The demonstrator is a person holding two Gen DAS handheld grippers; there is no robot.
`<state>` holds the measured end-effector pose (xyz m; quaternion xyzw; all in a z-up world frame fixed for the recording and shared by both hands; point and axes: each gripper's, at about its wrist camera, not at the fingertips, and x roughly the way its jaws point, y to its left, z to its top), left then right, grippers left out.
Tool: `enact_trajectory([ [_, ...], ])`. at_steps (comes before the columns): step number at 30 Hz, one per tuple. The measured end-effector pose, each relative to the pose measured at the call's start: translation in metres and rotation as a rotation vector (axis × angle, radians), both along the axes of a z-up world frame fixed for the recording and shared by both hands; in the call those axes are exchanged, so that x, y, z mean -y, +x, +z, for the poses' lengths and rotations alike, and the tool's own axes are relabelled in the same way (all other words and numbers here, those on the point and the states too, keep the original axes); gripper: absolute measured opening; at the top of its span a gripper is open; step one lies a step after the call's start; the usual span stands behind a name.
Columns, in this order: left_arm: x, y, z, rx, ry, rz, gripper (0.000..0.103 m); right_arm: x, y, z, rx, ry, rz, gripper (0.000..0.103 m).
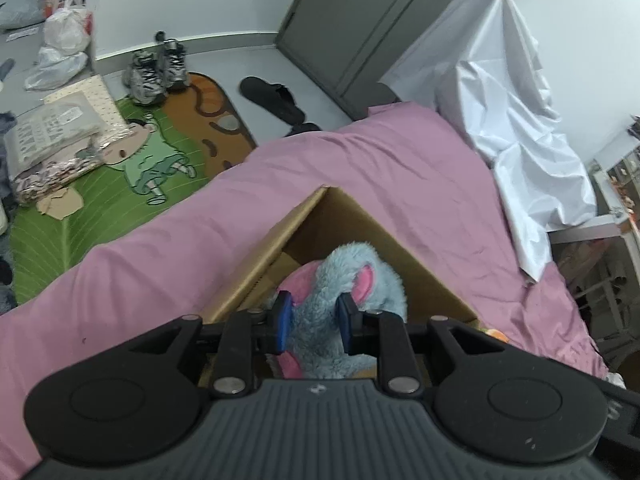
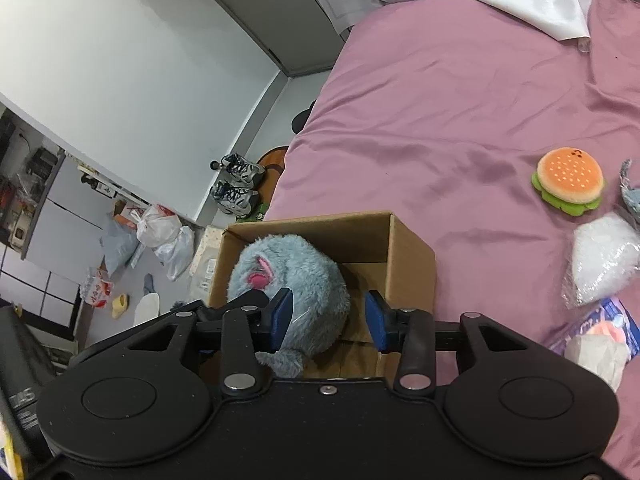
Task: Organize soft objects
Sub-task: 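Lower the grey plush into the box and open the right tool, then withdraw the right tool from the box back toward the remaining items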
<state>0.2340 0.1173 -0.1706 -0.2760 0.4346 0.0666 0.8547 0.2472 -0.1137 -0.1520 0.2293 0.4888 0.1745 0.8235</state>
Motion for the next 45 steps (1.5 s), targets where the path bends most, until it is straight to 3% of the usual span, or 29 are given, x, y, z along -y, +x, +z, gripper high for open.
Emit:
enact_trajectory([
  [3,-0.002,-0.001,0.002,-0.013,0.02,0.019,0.026,0.004,-0.005,0.006,0.012,0.015,0.002,0.042],
  [6,-0.002,-0.002,0.007,-0.034,0.015,0.023,0.041,0.01,-0.008,0.011,0.016,0.029,-0.005,0.045],
  [8,0.002,-0.005,0.015,-0.024,0.04,0.018,0.051,0.013,-0.01,0.013,0.021,0.01,-0.017,0.055],
  [14,0.016,-0.018,0.037,0.004,0.091,0.008,0.068,0.03,-0.02,0.021,0.036,0.023,-0.033,0.058],
  [22,0.035,-0.035,0.064,0.041,0.133,-0.036,0.074,0.056,-0.034,0.036,0.078,0.025,-0.054,0.068],
  [25,0.042,-0.041,0.072,0.047,0.153,-0.047,0.084,0.064,-0.042,0.043,0.1,0.013,-0.066,0.08],
  [29,0.052,-0.049,0.082,0.033,0.168,-0.073,0.085,0.077,-0.05,0.051,0.119,0.001,-0.078,0.089],
  [38,0.076,-0.068,0.109,0.038,0.213,-0.086,0.101,0.109,-0.069,0.066,0.159,-0.013,-0.104,0.099],
  [45,0.101,-0.081,0.124,0.05,0.249,-0.107,0.103,0.134,-0.083,0.077,0.186,-0.036,-0.107,0.103],
])
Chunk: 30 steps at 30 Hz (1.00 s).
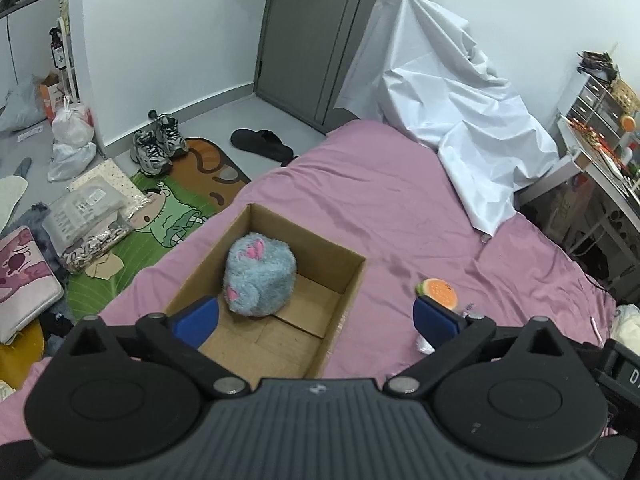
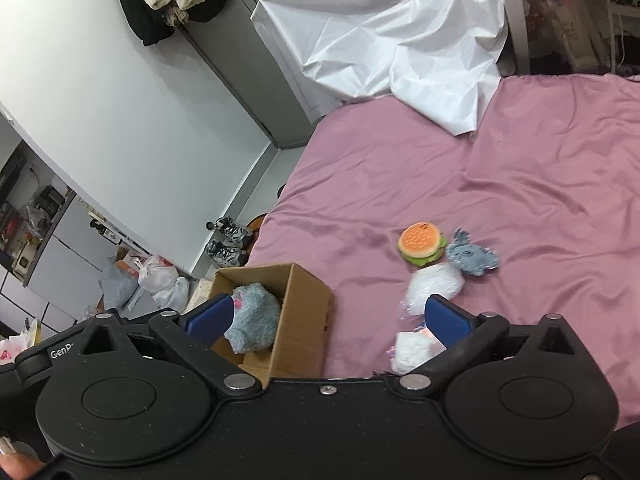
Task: Organize soft objects
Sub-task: 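Withdraw the right tool from the box back toward the remaining items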
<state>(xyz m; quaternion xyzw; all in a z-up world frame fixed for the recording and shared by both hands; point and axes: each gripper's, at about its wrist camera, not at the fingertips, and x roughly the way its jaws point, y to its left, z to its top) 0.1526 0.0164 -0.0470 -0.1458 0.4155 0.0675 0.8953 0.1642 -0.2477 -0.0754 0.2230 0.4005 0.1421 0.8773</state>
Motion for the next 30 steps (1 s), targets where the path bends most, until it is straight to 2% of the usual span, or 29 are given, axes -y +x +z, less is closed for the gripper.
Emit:
enact_trajectory([
  [10,0.029,-0.019,0.011,-0.004,0.017,-0.023,0.103,0.03,-0.016,0.007,0.009,-0.016,0.001,0.103],
  [15,0.042,-0.025,0.01,-0.012,-0.009,-0.028,0.103,0.045,-0.023,0.007,0.008,-0.027,-0.006,0.103],
  [30,0.08,-0.037,0.009,-0.027,0.008,-0.074,0.103,0.084,-0.039,0.0,-0.001,-0.051,-0.043,0.103],
])
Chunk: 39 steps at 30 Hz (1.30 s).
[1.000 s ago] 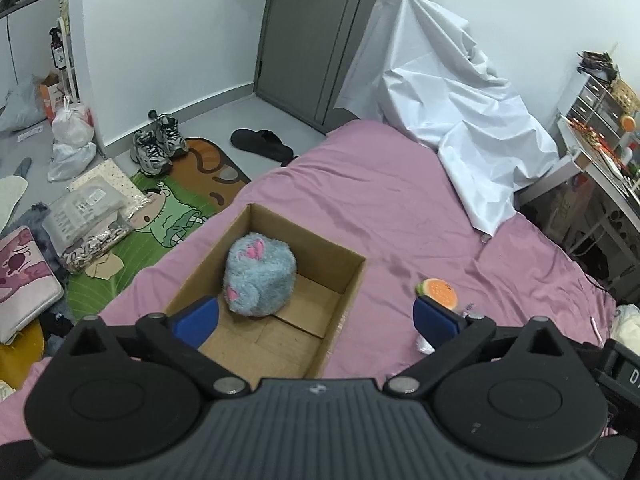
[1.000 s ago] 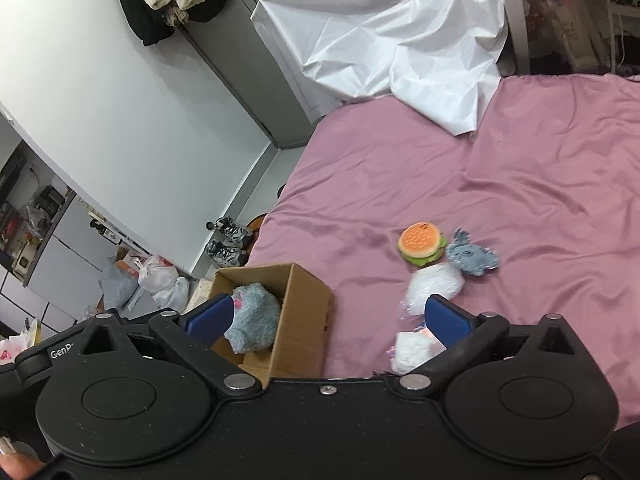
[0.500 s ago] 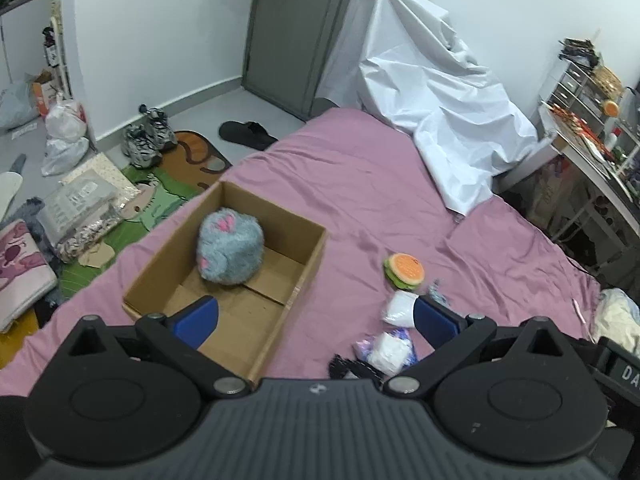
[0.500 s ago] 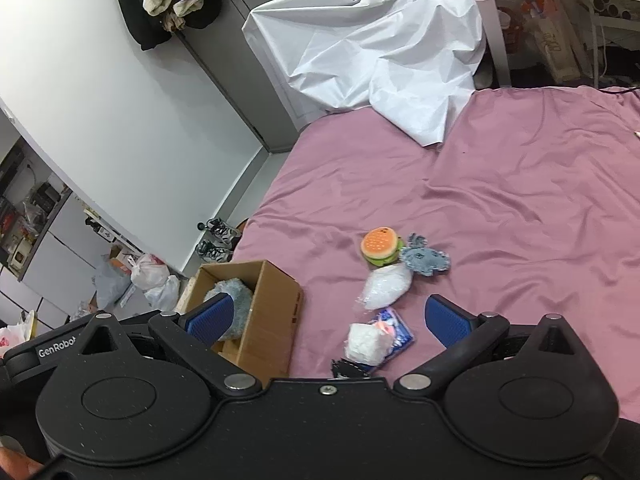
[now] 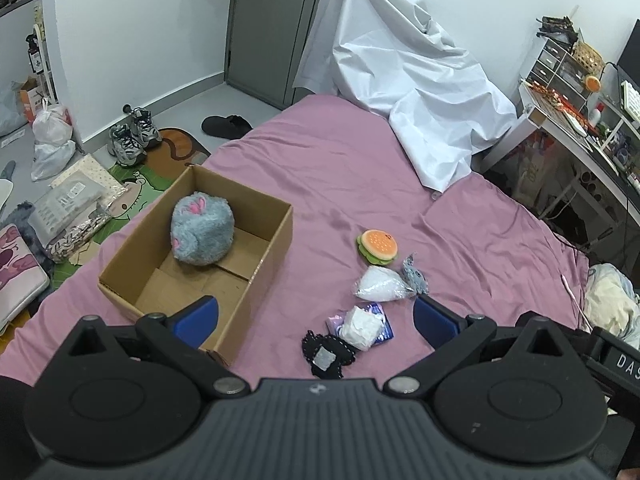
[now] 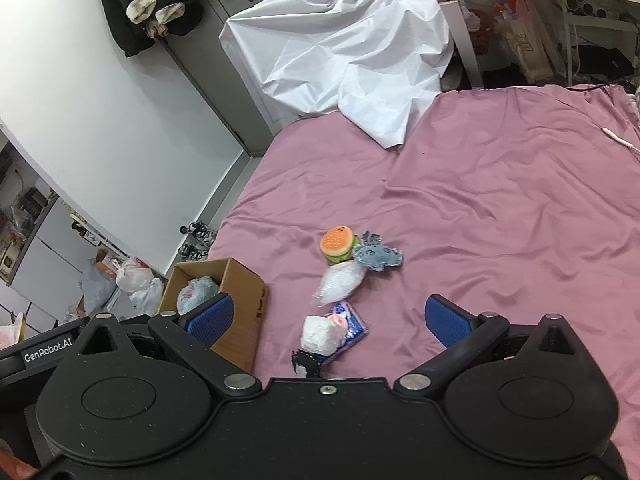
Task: Organize soft objects
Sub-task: 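Withdraw the right tool from the box back toward the remaining items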
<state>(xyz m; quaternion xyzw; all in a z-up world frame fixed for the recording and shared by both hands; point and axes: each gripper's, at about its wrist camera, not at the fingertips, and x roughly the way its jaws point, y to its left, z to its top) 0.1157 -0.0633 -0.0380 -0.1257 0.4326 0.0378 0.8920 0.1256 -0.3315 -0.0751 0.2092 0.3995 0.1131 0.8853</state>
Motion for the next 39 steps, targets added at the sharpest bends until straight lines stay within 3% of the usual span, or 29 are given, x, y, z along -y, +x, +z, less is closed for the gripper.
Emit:
enact_trajectory([
  [23,0.032,0.005,-0.03,-0.05,-0.029,-0.027,0.102,0.035,-0.004,-0.029,-0.045,-0.056,-0.064,0.103],
  [36,0.041,0.018,-0.059,-0.089,-0.064,-0.052,0.098,0.047,0.009,-0.054,-0.141,0.03,-0.068,0.102],
  [39,0.041,0.022,-0.066,-0.101,-0.074,-0.047,0.092,0.048,0.013,-0.061,-0.173,0.056,-0.062,0.098],
])
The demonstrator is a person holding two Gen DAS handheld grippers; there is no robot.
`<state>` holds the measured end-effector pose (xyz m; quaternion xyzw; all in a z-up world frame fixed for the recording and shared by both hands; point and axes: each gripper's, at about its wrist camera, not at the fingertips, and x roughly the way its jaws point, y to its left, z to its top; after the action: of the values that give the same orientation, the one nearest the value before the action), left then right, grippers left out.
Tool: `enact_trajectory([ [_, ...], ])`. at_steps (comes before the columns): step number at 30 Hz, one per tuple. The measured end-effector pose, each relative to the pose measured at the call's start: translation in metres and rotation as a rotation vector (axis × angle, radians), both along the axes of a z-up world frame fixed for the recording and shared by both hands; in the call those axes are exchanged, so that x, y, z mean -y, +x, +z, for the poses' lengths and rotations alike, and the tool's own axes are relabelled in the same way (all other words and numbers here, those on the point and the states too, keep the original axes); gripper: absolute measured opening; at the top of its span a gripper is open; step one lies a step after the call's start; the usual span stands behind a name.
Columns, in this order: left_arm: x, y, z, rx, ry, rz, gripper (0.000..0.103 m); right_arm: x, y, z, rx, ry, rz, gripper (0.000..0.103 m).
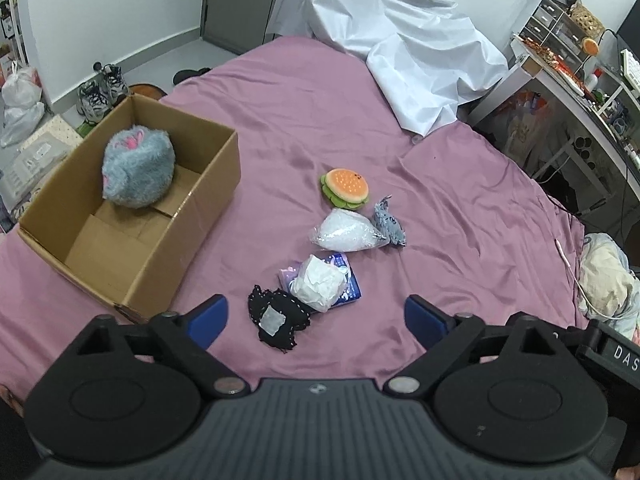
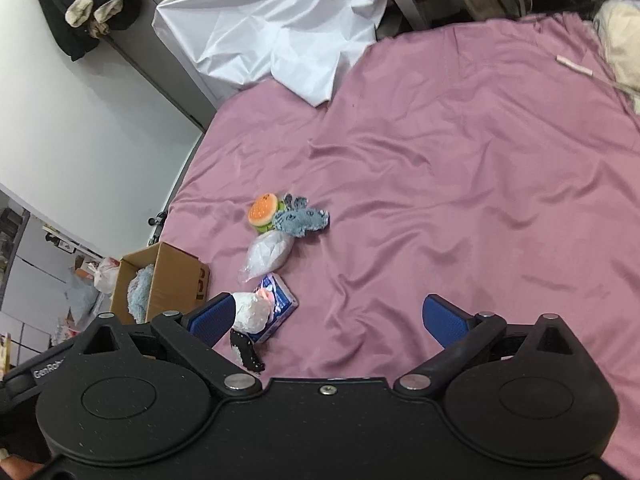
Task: Organize soft objects
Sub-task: 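Withdraw the right tool from the box back toward the remaining items, then close the right tool on the blue-wrapped tissue packet while the left tool grasps the white tissue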
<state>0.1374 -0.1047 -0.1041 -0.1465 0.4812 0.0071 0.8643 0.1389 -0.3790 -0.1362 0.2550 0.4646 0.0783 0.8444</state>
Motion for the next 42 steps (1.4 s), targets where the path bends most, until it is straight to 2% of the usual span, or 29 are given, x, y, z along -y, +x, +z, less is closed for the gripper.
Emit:
enact_trajectory([
  [7,-0.003,0.012,-0.021,-0.037,-0.032,0.033,0.073,-0.005,0.017,-0.018,-0.089,0.063,-0.001,0.083],
  [11,-0.006,0.02,-0.035,-0.061,-0.058,0.045,0.065,-0.012,0.027,-0.024,-0.108,0.078,0.012,0.081],
  [17,-0.006,0.035,-0.051,-0.082,-0.084,0.051,0.059,-0.018,0.041,-0.037,-0.141,0.103,0.006,0.075],
  [24,-0.001,0.054,-0.067,-0.093,-0.102,0.041,0.057,-0.029,0.055,-0.055,-0.172,0.149,0.004,0.069],
  [28,0.001,0.062,-0.077,-0.111,-0.111,0.041,0.052,-0.034,0.062,-0.068,-0.197,0.19,-0.01,0.06],
  [32,0.001,0.066,-0.086,-0.126,-0.113,0.037,0.051,-0.036,0.066,-0.081,-0.219,0.252,-0.027,0.051],
  [36,0.0,0.069,-0.092,-0.134,-0.116,0.041,0.048,-0.04,0.072,-0.091,-0.229,0.298,-0.04,0.049],
  [42,-0.009,0.071,-0.095,-0.116,-0.109,0.068,0.046,-0.049,0.081,-0.104,-0.245,0.339,-0.033,0.038],
])
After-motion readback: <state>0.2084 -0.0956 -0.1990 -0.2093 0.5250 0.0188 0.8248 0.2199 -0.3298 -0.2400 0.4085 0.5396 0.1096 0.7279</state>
